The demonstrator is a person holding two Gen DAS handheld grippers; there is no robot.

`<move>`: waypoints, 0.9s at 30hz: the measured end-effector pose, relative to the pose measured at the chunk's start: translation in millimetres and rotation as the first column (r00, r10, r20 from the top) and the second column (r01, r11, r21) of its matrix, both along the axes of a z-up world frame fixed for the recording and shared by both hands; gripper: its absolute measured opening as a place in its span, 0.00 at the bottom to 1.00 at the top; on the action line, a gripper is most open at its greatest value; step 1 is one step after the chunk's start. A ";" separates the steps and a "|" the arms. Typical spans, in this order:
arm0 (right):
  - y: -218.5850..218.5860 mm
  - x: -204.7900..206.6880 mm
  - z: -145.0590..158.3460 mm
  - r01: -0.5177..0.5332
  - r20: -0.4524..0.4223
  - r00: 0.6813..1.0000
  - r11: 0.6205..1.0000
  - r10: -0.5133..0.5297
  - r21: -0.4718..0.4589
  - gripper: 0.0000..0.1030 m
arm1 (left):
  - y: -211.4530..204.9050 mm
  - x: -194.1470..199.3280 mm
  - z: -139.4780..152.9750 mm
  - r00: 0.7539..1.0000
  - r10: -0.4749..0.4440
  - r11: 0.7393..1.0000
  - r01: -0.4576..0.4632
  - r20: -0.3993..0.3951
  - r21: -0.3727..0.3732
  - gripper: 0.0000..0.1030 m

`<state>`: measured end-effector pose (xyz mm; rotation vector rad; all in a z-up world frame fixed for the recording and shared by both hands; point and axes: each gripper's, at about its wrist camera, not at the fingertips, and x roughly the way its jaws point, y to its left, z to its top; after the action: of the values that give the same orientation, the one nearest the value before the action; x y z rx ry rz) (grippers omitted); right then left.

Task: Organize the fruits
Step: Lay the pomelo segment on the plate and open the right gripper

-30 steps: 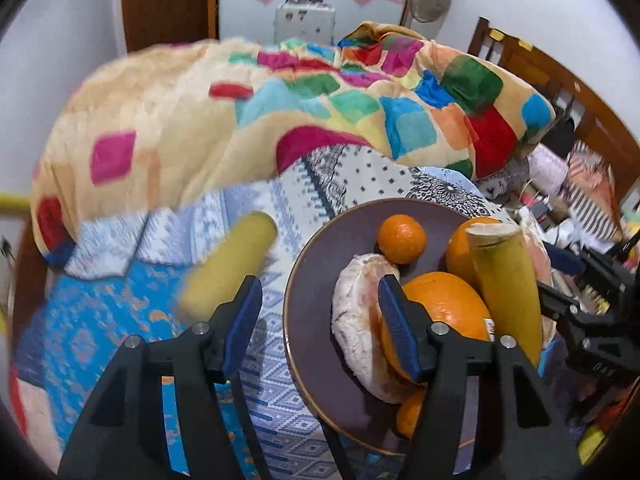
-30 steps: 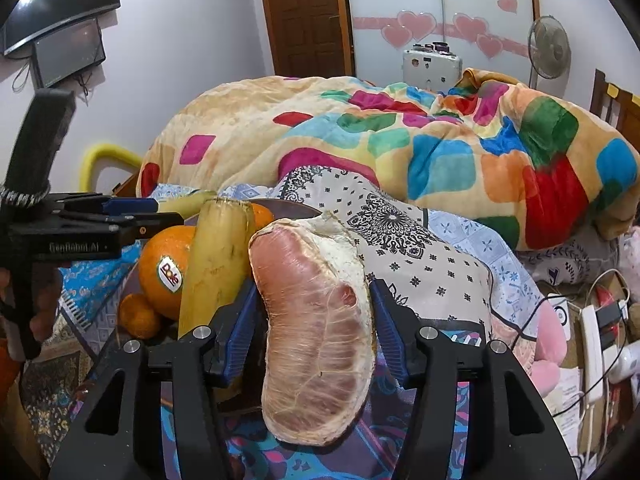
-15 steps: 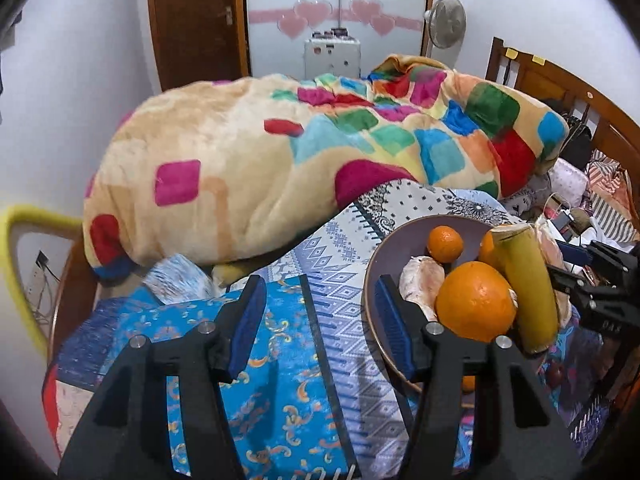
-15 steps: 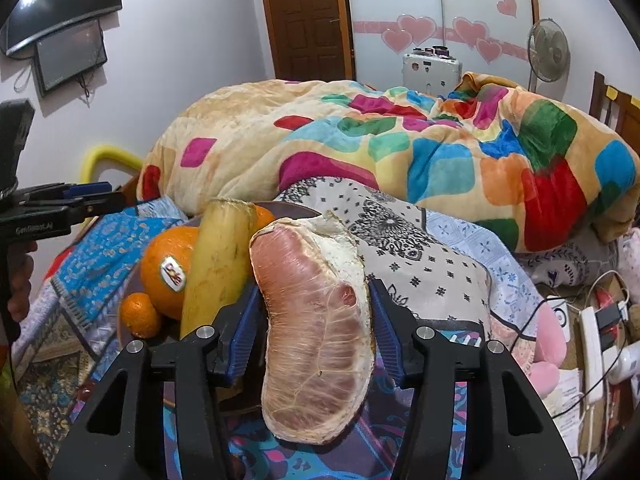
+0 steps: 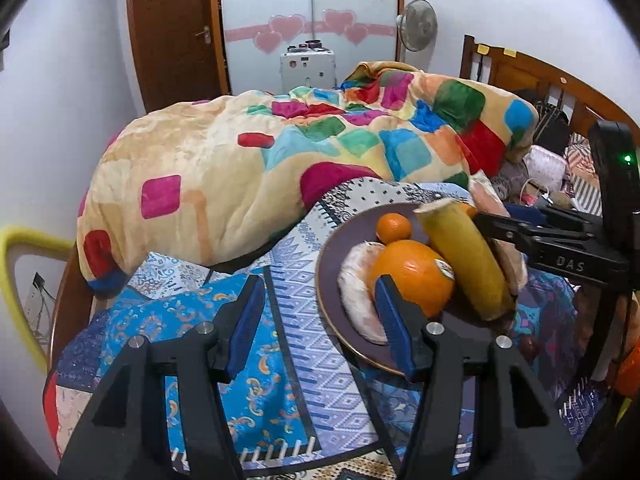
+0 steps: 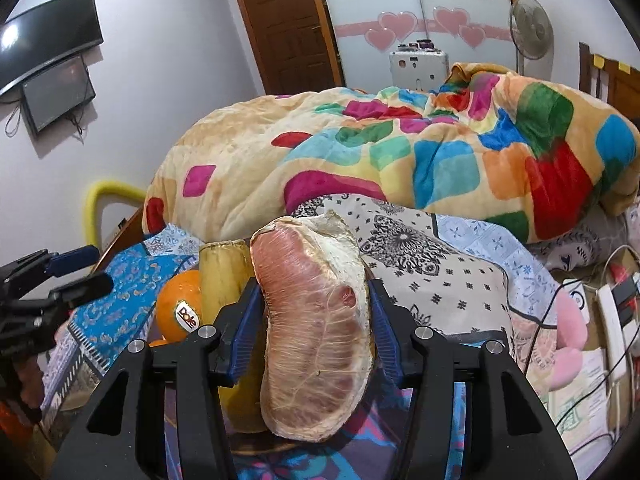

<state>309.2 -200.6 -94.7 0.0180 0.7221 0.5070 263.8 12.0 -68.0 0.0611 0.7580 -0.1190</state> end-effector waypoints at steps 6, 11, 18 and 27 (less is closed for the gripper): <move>0.0 1.0 -5.4 0.019 0.000 1.000 0.999 -0.019 -0.046 0.49 | -4.4 -1.8 -2.1 1.000 -0.016 1.000 0.016 -0.006 -0.009 0.55; -10.9 7.3 -11.7 0.002 -0.068 0.998 1.000 -0.002 0.006 0.49 | -6.7 -3.9 -5.7 1.000 -0.018 1.000 0.018 -0.010 0.001 0.55; -19.8 2.7 -10.5 -0.020 -0.109 0.994 0.999 0.025 0.046 0.60 | -7.0 -8.3 -7.4 1.000 -0.018 1.000 0.018 -0.007 0.005 0.55; -30.1 -40.0 9.3 -0.032 -0.020 0.999 0.999 0.031 -0.039 0.62 | -14.2 -33.9 -2.9 1.000 -0.014 1.000 0.014 0.020 -0.018 0.55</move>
<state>269.2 -230.7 -85.4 -0.0257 0.7522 0.5233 229.9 -2.2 -70.9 0.0504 0.7367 -0.1383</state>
